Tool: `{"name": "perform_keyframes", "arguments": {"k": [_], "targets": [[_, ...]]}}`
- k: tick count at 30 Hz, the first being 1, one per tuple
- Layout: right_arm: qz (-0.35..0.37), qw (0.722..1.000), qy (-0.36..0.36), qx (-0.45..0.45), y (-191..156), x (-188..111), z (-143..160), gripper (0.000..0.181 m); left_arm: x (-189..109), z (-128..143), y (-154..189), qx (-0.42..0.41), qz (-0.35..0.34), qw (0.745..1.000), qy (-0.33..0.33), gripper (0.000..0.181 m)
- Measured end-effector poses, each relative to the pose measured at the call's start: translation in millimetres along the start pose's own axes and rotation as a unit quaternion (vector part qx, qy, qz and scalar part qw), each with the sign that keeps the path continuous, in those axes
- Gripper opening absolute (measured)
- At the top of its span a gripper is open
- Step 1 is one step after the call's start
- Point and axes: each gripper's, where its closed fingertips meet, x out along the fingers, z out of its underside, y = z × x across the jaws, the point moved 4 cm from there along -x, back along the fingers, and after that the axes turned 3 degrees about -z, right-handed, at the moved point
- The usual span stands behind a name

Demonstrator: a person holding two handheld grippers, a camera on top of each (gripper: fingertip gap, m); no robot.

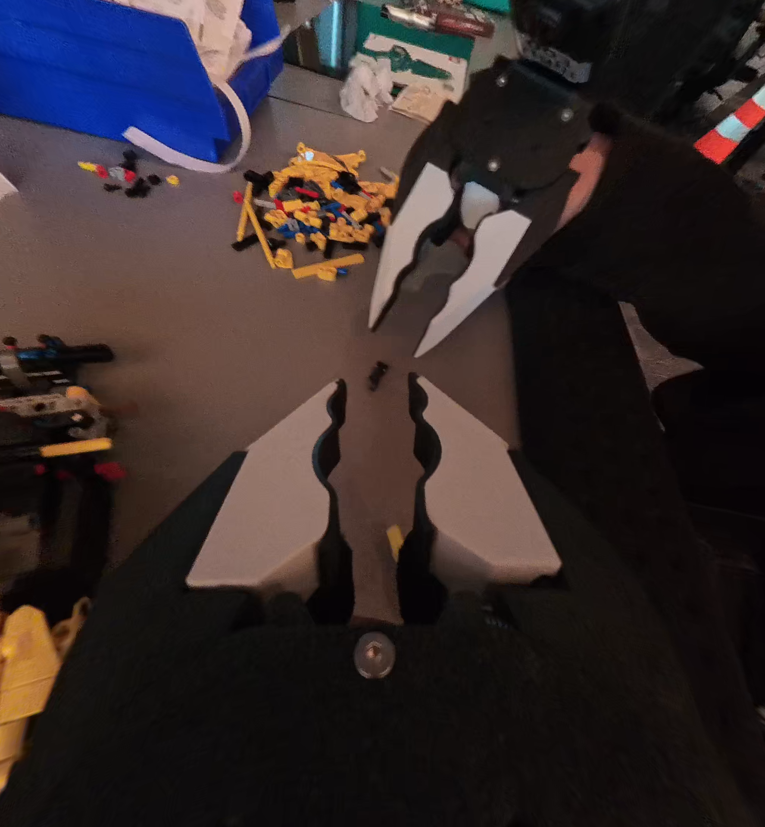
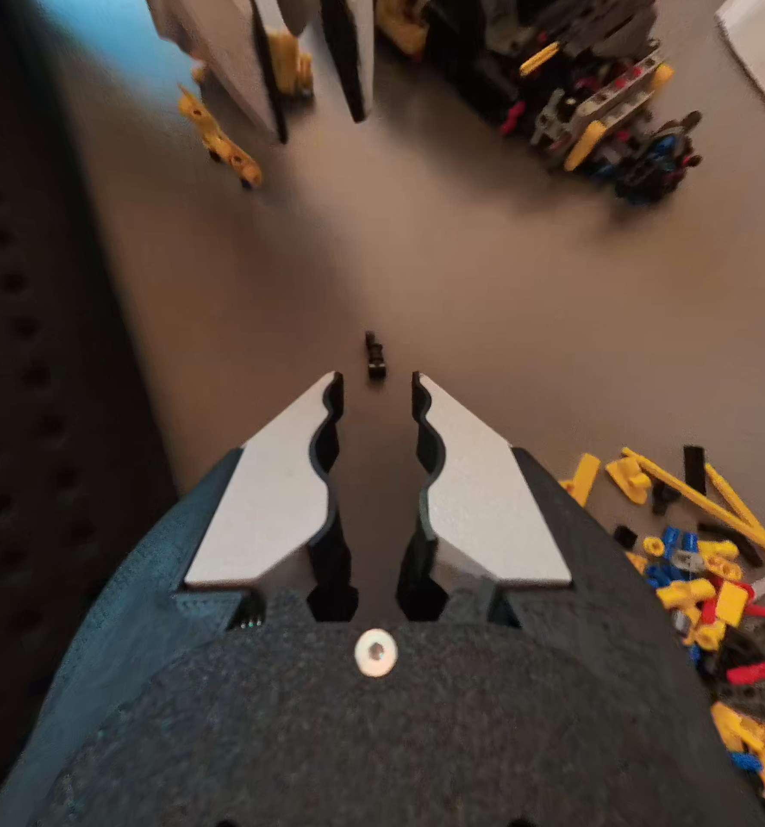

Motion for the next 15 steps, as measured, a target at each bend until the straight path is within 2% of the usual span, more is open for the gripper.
{"name": "perform_keyframes", "arguments": {"k": [3,5,8,12,15], "targets": [[0.0,1.0,-0.02,-0.018,-3,14,0,0.024,1,3,1,0.005,0.006,1.0,-0.013,0.027],[0.01,0.999,-0.02,-0.024,-1,19,0,0.008,4,7,3,0.01,0.013,0.999,-0.033,0.027],[0.016,0.999,-0.014,-0.05,-2,21,-4,0.007,8,15,6,0.067,-0.005,0.996,-0.056,0.025],[0.053,0.989,0.052,-0.129,-13,11,-35,0.007,10,13,10,0.139,-0.047,0.988,-0.051,0.022],[0.111,0.964,0.075,-0.231,-22,2,-57,0.007,11,12,13,0.107,-0.026,0.993,-0.044,0.022]]}}
